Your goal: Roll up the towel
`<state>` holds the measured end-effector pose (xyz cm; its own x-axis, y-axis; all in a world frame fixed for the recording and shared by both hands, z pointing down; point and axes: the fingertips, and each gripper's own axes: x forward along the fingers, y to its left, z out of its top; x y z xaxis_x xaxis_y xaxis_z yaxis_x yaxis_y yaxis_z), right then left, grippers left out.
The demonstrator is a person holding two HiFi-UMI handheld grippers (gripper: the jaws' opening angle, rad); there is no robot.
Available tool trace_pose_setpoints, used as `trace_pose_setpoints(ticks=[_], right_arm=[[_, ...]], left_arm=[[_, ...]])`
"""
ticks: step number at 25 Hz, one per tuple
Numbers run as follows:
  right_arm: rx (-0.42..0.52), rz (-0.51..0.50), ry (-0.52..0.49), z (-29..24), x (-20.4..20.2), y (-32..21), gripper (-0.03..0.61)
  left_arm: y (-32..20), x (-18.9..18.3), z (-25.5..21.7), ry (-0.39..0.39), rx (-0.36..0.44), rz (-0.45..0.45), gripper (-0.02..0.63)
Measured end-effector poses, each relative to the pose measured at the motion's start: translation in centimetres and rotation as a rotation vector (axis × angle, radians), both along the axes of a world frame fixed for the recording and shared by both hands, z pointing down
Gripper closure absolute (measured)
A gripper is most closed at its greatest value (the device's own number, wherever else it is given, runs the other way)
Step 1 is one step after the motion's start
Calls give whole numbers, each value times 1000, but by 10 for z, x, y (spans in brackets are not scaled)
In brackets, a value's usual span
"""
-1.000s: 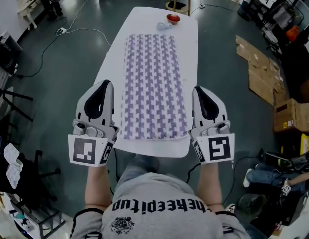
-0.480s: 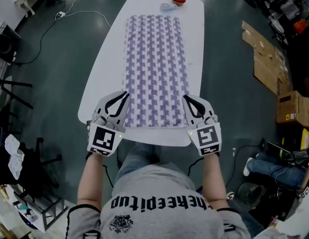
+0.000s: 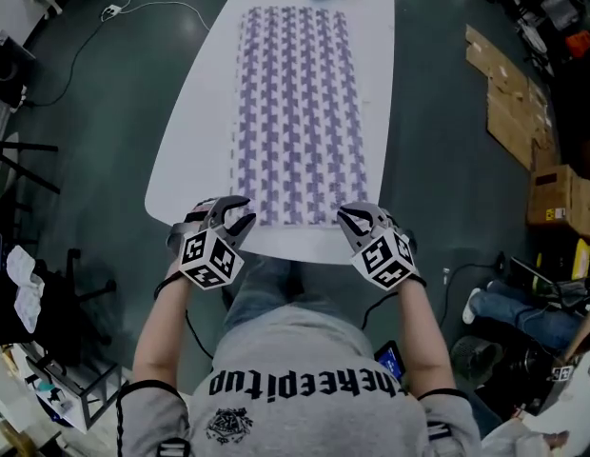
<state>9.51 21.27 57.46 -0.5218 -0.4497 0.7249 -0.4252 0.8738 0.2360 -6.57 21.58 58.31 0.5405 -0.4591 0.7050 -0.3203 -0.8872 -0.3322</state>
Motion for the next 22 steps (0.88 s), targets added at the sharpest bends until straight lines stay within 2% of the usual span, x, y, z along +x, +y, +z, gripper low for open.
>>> trace_pose_setpoints(ticks=[5, 9, 13, 17, 19, 20, 22], right_arm=[[-93, -104, 121, 37, 8, 14, 513], [-144, -151, 210, 58, 18, 19, 485], [-167, -168, 295, 78, 39, 19, 472], [-177, -153, 354, 90, 44, 11, 475], [-181, -145, 358, 91, 46, 13, 512], [-175, -140, 360, 91, 46, 15, 551], [-167, -130, 359, 91, 44, 19, 558]], left_arm=[[15, -10, 33, -101, -98, 82, 460], [22, -25, 55, -164, -177, 89, 445], [23, -30, 73, -204, -224, 62, 446], [19, -37, 77, -181, -274, 30, 448], [23, -35, 77, -182, -289, 39, 463], [26, -33, 78, -186, -296, 46, 472], [30, -33, 78, -196, -306, 55, 503]])
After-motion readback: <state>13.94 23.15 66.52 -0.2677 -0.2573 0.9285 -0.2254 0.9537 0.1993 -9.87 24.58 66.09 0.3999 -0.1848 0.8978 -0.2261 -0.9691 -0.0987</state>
